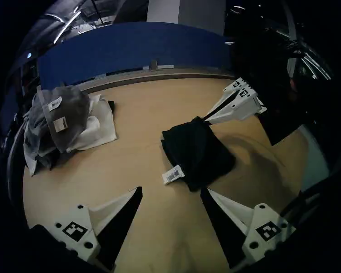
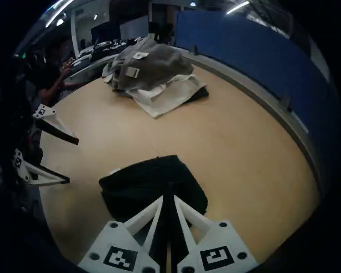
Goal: Fold towel
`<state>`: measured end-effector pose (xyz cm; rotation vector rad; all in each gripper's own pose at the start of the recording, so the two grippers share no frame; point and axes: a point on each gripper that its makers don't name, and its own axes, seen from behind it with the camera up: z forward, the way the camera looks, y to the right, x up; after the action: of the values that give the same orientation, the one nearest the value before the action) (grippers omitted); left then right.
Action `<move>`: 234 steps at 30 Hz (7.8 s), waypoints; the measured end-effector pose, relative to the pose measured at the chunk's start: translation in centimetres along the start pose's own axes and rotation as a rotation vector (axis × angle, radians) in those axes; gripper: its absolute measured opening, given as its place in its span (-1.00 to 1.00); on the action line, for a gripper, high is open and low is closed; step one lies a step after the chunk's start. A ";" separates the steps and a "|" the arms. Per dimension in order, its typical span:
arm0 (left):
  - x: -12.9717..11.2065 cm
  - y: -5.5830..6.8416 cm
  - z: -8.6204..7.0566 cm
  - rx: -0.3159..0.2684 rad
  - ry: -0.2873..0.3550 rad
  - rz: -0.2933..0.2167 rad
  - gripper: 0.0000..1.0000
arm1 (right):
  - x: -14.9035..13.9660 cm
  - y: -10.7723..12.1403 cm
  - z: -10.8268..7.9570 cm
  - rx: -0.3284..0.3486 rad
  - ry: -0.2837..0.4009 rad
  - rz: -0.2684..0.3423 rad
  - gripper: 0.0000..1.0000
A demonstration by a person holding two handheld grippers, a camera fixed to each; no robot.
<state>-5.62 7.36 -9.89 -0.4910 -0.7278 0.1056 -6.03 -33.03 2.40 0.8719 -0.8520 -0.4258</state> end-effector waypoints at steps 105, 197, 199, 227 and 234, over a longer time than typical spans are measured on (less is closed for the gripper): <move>-0.3 0.2 -2.2 0.013 0.021 -0.005 0.90 | -11.2 -5.2 -1.9 -0.042 -0.116 0.047 0.05; 2.3 2.3 -2.7 -0.002 0.059 0.044 0.90 | 1.6 0.0 -15.4 -0.243 0.294 0.064 -0.98; 2.3 2.5 -2.7 -0.003 0.059 0.045 0.90 | 1.6 0.2 -15.8 -0.248 0.299 0.069 -0.98; 2.2 4.1 -1.8 -0.018 0.046 0.062 0.90 | -2.7 8.5 -22.1 -0.380 0.320 0.192 -0.98; 2.1 4.4 -1.5 -0.018 0.043 0.065 0.90 | -4.0 11.5 -24.2 -0.425 0.327 0.224 -0.98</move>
<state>-2.67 11.19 -11.61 -0.5330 -0.6716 0.1484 10.75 -11.81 1.23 0.4293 -0.5211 -0.2440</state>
